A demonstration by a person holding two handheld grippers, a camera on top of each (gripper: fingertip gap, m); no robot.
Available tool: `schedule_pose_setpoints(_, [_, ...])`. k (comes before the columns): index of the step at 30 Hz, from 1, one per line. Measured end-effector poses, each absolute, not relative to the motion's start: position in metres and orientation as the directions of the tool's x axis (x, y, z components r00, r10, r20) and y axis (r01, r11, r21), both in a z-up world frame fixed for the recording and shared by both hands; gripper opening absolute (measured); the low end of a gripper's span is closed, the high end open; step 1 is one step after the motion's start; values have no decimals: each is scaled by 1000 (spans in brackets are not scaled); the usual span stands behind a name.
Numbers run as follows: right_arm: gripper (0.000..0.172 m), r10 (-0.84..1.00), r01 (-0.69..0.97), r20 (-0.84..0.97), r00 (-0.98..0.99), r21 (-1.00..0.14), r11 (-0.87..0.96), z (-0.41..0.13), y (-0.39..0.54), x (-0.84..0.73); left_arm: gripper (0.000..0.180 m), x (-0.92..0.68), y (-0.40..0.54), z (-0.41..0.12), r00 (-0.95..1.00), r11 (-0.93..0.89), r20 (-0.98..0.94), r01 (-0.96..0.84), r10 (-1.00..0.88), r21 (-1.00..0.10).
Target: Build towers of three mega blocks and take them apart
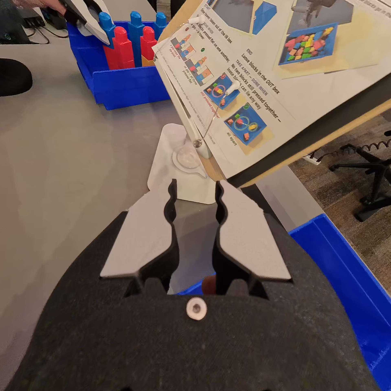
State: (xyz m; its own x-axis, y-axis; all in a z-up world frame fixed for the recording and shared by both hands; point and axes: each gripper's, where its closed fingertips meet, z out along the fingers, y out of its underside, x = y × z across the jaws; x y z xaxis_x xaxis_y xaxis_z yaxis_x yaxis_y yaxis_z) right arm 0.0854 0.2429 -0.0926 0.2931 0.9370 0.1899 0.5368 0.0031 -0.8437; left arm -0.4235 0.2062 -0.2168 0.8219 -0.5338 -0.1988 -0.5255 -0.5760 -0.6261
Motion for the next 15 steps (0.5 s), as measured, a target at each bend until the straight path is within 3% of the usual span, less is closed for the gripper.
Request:
schedule_pose_setpoints(7, [36,973,438,194,125,-891,121,-74,196,42,37,-380,165,-144,805,-474,-188,-501,-563,-724])
schedule_pose_setpoints(15, [46,983,378,173,-62,-908,184,-88,131,-29,37,-193,122,-83,596,-270,-153,-558,-788,-784])
